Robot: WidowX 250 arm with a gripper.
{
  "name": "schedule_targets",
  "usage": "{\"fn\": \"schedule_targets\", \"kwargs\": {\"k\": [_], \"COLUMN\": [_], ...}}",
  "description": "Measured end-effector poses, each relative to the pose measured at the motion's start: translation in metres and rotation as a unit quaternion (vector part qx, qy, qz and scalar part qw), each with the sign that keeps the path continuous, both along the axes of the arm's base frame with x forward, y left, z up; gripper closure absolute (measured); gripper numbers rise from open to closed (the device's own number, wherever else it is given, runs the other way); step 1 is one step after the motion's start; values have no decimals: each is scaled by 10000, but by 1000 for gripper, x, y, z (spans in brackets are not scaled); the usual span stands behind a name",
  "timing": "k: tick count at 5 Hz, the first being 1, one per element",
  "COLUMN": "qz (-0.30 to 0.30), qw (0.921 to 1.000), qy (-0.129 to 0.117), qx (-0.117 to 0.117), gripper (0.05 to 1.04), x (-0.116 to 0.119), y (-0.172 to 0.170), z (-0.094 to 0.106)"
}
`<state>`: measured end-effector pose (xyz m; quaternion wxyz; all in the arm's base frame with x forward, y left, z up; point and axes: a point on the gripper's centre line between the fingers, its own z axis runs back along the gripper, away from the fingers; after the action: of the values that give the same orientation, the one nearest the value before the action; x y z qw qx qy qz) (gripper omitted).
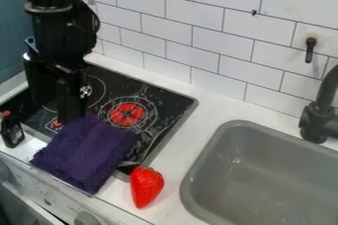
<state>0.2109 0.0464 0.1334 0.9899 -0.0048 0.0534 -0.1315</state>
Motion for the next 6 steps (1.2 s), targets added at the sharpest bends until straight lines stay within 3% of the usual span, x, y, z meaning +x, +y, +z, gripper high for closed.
{"fn": "schedule_targets", "kwargs": {"k": [1,2,3,4,6], "qz": [-6,-260,-361,-224,393], "qw": [9999,9995,9987,9974,9905], "qy": [96,73,210,644,1297], "qx": [-27,-131,-289,-241,217], "gripper": [83,83,83,83,83], "x": [0,20,33,36,31], "y": [-1,1,0,5,17], "z": [-5,-27,-48,-69,-88]}}
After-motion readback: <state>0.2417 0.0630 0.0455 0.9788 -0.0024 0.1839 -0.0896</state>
